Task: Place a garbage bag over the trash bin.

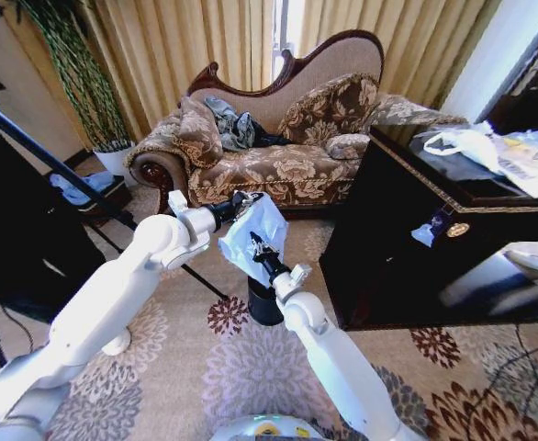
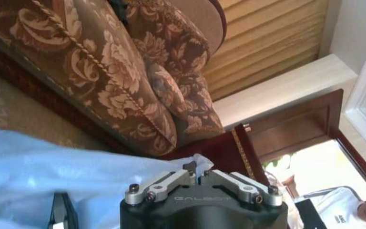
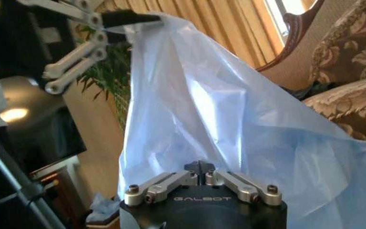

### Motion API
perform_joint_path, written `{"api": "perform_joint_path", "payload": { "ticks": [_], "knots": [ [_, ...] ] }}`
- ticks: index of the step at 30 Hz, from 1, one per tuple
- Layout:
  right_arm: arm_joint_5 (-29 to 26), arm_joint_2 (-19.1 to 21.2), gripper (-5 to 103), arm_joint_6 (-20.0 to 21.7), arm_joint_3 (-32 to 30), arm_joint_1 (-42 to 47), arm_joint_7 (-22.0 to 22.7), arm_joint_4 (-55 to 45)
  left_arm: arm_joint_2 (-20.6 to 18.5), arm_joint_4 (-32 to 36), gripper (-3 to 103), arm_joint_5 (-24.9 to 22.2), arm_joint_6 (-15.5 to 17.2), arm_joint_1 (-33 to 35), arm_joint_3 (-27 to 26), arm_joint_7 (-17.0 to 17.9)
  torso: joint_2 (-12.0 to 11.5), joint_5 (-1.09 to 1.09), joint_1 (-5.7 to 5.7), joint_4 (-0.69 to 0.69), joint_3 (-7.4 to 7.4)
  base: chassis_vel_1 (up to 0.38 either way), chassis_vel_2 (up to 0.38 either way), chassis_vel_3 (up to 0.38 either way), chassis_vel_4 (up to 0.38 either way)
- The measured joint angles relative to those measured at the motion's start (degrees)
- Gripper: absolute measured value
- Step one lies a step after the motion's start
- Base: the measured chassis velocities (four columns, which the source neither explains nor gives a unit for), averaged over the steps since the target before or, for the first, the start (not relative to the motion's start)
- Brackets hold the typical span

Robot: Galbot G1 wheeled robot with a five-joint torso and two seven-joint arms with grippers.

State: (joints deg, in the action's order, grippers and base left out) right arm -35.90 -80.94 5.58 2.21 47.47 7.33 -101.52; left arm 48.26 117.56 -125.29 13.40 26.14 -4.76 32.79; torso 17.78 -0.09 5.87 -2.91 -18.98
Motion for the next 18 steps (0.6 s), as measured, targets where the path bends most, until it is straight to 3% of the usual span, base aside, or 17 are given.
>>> {"api": "perform_joint_path", "payload": {
  "ticks": [7, 18],
  "knots": [
    [0.22, -2.94, 0, 0.43, -0.44, -0.88, 2.05, 2.1, 0.39, 0.78, 0, -0.02, -0.67, 0.05, -0.11, 0.45, 0.0, 0.0, 0.0, 0.0, 0.0, 0.0, 0.0, 0.0, 0.0],
    [6.63, -3.71, 0, -0.21, -1.38, -1.44, 4.9, 5.06, 0.09, 2.17, 0, -0.24, -1.67, -0.52, -1.35, 0.86, 0.0, 0.0, 0.0, 0.0, 0.0, 0.0, 0.0, 0.0, 0.0]
  ]
}}
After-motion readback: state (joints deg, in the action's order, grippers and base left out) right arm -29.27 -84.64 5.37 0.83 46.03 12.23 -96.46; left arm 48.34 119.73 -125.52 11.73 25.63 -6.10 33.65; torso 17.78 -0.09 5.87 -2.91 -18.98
